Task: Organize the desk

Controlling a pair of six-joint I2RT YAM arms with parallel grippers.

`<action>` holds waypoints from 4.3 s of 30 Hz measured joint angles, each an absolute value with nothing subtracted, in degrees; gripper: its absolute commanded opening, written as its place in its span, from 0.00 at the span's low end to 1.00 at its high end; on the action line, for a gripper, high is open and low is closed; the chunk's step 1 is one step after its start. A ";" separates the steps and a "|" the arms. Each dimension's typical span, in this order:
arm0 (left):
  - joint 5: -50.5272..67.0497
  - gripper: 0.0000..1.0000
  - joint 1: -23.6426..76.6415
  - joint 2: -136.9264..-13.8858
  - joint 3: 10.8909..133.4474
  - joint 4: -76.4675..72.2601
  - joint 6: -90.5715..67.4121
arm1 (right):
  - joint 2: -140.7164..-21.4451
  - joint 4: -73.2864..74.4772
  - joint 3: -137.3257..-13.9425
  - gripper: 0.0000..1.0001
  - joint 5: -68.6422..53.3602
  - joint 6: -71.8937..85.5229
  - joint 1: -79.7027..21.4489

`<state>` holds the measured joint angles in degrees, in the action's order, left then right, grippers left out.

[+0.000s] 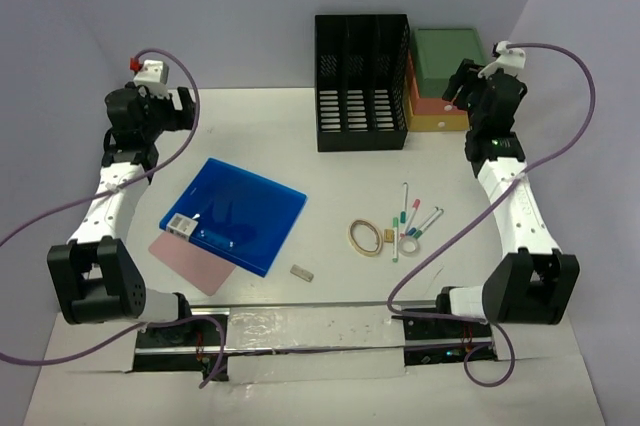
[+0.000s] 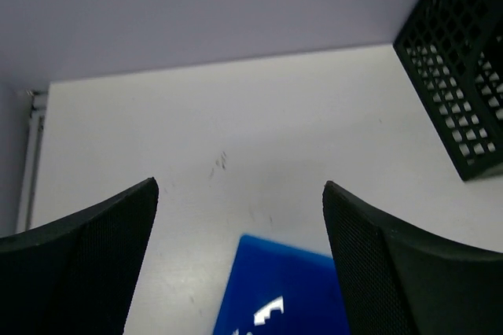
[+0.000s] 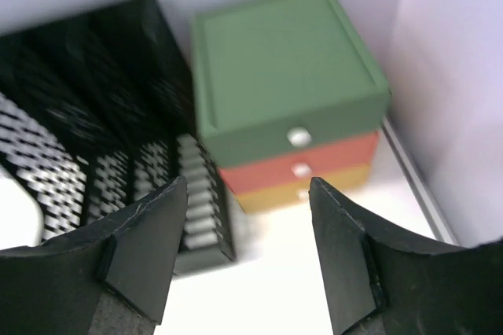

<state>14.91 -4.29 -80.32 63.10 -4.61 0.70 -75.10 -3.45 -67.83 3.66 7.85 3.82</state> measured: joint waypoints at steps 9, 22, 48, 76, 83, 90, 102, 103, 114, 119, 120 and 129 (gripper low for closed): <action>15.07 0.91 -4.29 -73.92 56.94 11.39 2.46 | -87.40 6.82 -73.40 0.61 3.18 6.08 7.62; 14.55 0.92 -4.29 -72.88 57.04 14.48 4.15 | -99.62 5.54 -82.15 0.61 0.97 1.75 8.89; 13.82 0.92 -4.29 -73.84 57.04 14.92 5.23 | -106.74 1.94 -88.56 0.47 -2.41 -0.09 9.41; 13.85 0.93 -4.29 -73.97 57.04 14.94 5.23 | -108.88 3.03 -89.94 0.11 -3.01 -1.62 9.43; 13.90 0.93 -4.29 -73.97 57.04 14.91 5.21 | -104.69 -2.20 -81.92 0.09 -2.69 -2.37 9.43; 14.72 0.93 -4.29 -73.79 57.04 14.99 5.21 | -92.65 -6.21 -66.50 0.09 -1.78 -1.16 9.43; 16.04 0.93 -4.29 -69.04 57.01 15.16 5.21 | -75.07 -6.69 -48.57 0.61 0.00 0.89 9.52; 16.11 0.93 -4.29 -68.85 57.01 15.30 5.22 | -73.77 -6.36 -47.65 0.68 0.30 1.18 9.53; 16.60 0.94 -4.29 -65.65 57.01 17.21 5.40 | -65.82 2.32 -47.53 0.71 4.28 10.37 9.52; 16.60 0.94 -4.29 -65.14 57.01 17.47 5.41 | -56.93 8.77 -43.30 0.61 6.82 19.59 9.52; 16.60 0.94 -4.29 -65.14 57.01 17.53 5.41 | -56.02 9.50 -42.35 0.59 6.68 21.15 9.52; 16.56 0.94 -4.29 -64.89 56.90 18.28 5.48 | -58.49 14.42 -37.96 0.53 5.27 21.94 -6.02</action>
<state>16.56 -4.29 -64.89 56.90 18.28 5.48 -58.49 14.42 -37.96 5.27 21.94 -6.02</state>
